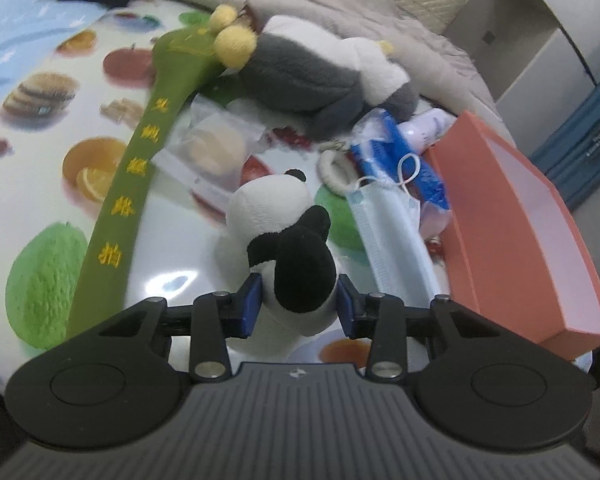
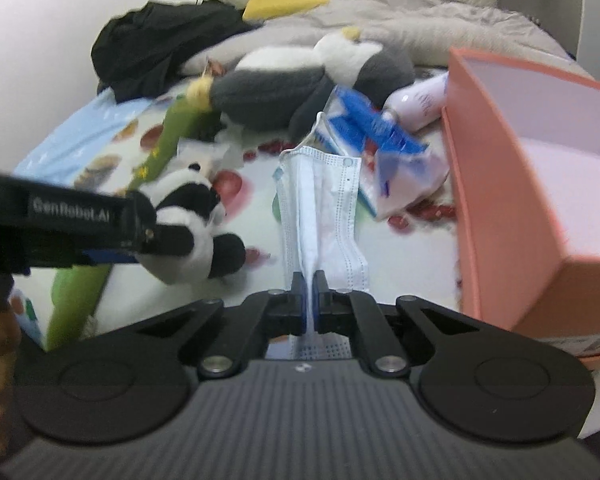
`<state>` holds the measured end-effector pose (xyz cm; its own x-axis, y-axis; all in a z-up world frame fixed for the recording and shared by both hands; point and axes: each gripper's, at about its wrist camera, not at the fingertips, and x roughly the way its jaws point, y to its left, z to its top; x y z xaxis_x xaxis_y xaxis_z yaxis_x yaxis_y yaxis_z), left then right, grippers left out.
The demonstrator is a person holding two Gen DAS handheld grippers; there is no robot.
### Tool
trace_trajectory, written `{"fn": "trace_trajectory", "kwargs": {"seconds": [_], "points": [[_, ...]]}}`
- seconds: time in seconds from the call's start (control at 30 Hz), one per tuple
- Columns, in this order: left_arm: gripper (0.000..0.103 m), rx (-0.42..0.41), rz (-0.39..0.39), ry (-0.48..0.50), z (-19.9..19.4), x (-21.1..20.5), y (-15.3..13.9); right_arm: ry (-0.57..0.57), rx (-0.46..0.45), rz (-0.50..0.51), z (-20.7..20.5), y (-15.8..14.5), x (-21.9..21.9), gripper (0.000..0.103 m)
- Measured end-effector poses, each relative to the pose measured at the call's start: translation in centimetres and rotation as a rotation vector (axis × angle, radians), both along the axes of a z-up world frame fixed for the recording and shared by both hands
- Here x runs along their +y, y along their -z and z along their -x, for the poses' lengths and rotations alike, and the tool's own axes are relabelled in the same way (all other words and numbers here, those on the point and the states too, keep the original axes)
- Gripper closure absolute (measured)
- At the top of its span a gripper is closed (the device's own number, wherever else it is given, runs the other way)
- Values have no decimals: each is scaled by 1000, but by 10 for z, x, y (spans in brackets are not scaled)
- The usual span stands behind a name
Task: Organize soft objects
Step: 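Grasp the small panda plush with the left tool while the right tool raises the mask, then carry the panda and mask over the pink box and open both tools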
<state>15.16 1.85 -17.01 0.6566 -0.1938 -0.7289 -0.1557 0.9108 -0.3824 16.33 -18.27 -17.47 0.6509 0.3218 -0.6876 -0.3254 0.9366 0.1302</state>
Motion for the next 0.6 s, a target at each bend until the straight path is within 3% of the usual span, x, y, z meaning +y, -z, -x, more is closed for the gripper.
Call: {"fn": "trace_trajectory", "kwargs": {"seconds": [0.2,0.6], "points": [[58,-51,-23,82,-2,-9,-29,25,-64,-34,4,-37,-14,96],[58,-210,-56,207,-19,-43,-115,77,-244,-55,-2,-124,-47,96]]}}
